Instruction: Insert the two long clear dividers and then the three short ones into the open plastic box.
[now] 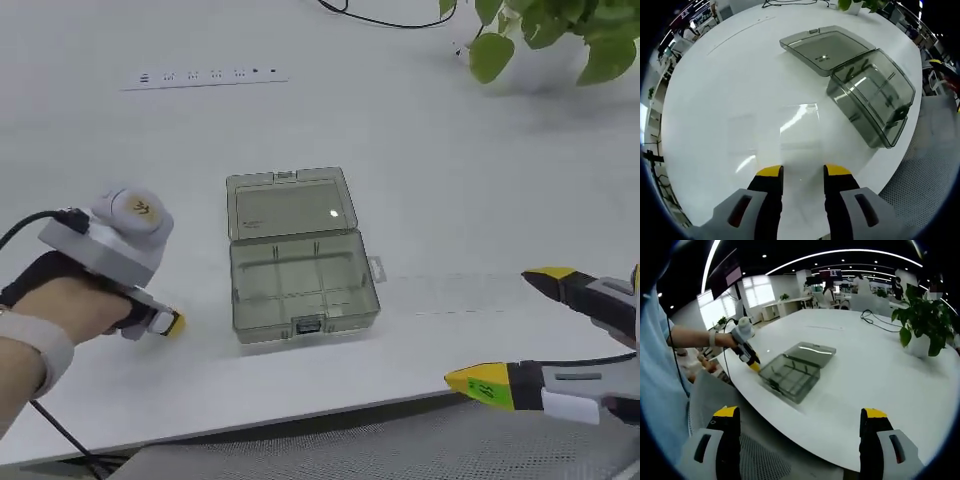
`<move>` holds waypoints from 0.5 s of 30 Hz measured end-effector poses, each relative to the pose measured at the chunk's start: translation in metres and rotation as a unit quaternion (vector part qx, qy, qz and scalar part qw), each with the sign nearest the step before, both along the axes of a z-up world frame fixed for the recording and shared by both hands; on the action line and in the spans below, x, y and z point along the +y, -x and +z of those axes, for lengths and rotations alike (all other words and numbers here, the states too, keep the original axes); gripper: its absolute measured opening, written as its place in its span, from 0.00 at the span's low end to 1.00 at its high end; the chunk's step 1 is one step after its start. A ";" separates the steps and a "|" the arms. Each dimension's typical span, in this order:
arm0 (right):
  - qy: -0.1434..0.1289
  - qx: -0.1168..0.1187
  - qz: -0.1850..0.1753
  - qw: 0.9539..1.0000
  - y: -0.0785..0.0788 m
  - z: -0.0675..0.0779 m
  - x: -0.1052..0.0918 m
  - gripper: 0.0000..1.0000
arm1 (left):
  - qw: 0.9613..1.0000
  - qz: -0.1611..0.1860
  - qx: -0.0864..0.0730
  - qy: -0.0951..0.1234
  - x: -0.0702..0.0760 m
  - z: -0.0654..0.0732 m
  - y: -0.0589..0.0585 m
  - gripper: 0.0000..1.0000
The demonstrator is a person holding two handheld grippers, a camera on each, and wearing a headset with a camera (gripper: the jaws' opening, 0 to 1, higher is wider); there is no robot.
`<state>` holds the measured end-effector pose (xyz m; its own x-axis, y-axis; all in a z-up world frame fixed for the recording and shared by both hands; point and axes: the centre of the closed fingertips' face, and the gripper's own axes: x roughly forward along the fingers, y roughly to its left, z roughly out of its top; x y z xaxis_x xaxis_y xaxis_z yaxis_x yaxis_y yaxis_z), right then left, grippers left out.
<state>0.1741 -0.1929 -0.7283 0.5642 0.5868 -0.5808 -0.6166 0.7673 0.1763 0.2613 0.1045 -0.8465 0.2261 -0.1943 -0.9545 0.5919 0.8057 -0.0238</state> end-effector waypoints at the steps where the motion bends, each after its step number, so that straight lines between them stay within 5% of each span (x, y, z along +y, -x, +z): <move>1: -0.001 0.000 0.002 1.000 0.000 0.000 0.003 1.00 | 1.000 0.000 -0.001 0.000 0.000 0.000 0.000 0.30; 15: -0.020 0.004 -0.010 1.000 -0.009 -0.001 0.019 1.00 | 0.999 0.020 -0.002 0.041 0.000 0.004 0.005 0.30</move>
<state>0.1832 -0.1744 -0.7298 0.5712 0.5982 -0.5620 -0.5994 0.7718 0.2124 0.2567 0.1048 -0.8427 0.2386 -0.2631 -0.9348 0.5596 0.8240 -0.0891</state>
